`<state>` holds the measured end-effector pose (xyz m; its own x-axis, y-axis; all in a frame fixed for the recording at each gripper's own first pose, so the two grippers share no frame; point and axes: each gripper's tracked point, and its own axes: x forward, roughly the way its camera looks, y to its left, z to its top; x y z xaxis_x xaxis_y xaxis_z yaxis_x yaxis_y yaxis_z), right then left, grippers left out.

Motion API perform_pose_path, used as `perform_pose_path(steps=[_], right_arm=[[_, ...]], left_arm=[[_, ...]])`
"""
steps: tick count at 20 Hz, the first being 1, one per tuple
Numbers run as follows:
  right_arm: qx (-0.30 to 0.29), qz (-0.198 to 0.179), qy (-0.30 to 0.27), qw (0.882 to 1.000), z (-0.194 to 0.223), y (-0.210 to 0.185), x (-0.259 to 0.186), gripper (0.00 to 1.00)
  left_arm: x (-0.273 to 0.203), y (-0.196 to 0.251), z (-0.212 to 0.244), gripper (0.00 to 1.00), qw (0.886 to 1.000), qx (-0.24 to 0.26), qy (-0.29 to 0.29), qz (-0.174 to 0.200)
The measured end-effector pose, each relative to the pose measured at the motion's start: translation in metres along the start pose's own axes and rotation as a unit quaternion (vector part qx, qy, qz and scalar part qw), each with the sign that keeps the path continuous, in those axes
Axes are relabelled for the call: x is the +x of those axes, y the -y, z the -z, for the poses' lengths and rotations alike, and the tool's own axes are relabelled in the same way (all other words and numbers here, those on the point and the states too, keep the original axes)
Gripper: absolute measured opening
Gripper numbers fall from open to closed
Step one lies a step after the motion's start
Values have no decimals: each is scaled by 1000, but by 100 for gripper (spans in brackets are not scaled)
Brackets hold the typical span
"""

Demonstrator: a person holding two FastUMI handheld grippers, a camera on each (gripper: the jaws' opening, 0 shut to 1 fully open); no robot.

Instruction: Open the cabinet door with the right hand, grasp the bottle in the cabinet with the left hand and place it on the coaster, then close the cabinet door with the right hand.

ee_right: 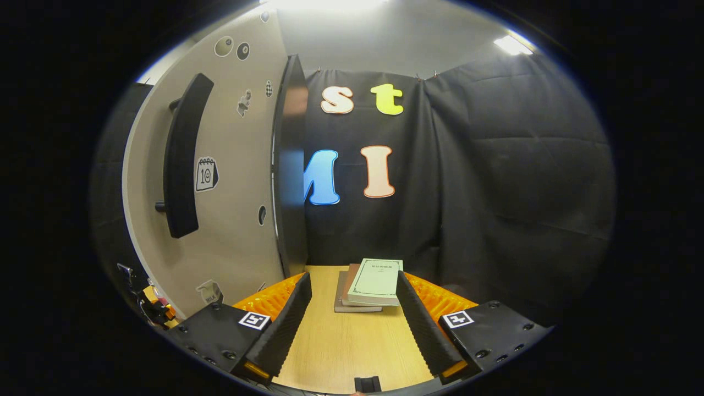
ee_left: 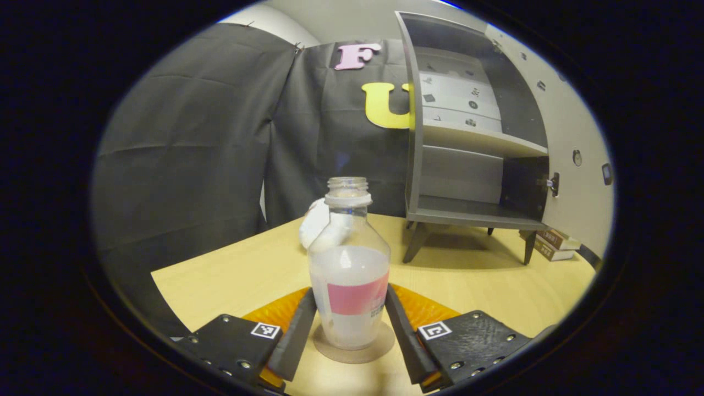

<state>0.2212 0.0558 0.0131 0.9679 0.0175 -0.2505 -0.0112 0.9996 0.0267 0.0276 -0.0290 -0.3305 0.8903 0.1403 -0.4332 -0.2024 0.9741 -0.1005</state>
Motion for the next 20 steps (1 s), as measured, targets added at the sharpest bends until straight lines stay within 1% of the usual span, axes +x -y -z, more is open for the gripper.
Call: perform_pose_path(steps=[1, 2, 4, 5, 6, 7, 8, 9, 10, 11, 12, 13, 14, 15, 16, 17, 18, 19, 20], right_arm=[[3, -2, 0, 1000, 0, -1, 1, 98], [7, -5, 2, 1000, 0, 0, 1, 98], [16, -10, 7, 1000, -3, 1, 1, 98], [21, -15, 10, 1000, -5, 1, 0, 98], [25, -21, 13, 999, -7, -1, 2, 98], [27, -26, 18, 999, -10, -2, 4, 98], [28, -31, 21, 999, -11, -3, 4, 93], [28, -36, 23, 999, -13, -4, 7, 93], [28, -41, 26, 998, -14, -6, 9, 93], [29, -47, 30, 998, -17, -7, 9, 98], [31, -53, 34, 998, -19, -10, 10, 98], [35, -59, 37, 997, -21, -11, 11, 98], [42, -66, 39, 996, -24, -14, 12, 98], [51, -76, 40, 995, -27, -16, 12, 98], [60, -87, 42, 994, -31, -21, 12, 93], [68, -99, 44, 992, -37, -25, 13, 98], [74, -110, 48, 990, -42, -29, 13, 98], [79, -120, 55, 988, -50, -33, 12, 98], [81, -131, 62, 986, -57, -38, 11, 98]], left_arm=[[-2, -1, -1, 76, 1000, 2, -1, -3], [-2, -1, -5, 72, 1000, 3, 0, -6], [-5, 4, -15, 79, 1000, 9, 9, -10], [-7, 5, -20, 79, 1000, 14, 12, -12], [-10, 4, -27, 81, 1000, 22, 18, -13], [-15, 5, -32, 79, 999, 29, 20, -11], [-22, 7, -37, 79, 999, 35, 23, -9], [-27, 9, -44, 79, 999, 41, 27, -8], [-32, 10, -55, 79, 998, 46, 35, -8], [-38, 11, -67, 79, 998, 49, 44, -9], [-46, 11, -78, 79, 997, 54, 50, -11], [-52, 12, -89, 81, 997, 60, 55, -15], [-59, 13, -100, 79, 996, 71, 57, -21], [-66, 14, -113, 81, 995, 82, 59, -26], [-72, 18, -129, 81, 993, 91, 66, -27], [-79, 22, -145, 79, 992, 98, 79, -25], [-85, 28, -161, 81, 990, 102, 90, -20], [-88, 35, -176, 79, 989, 103, 101, -13], [-91, 42, -189, 79, 988, 103, 111, -4]])
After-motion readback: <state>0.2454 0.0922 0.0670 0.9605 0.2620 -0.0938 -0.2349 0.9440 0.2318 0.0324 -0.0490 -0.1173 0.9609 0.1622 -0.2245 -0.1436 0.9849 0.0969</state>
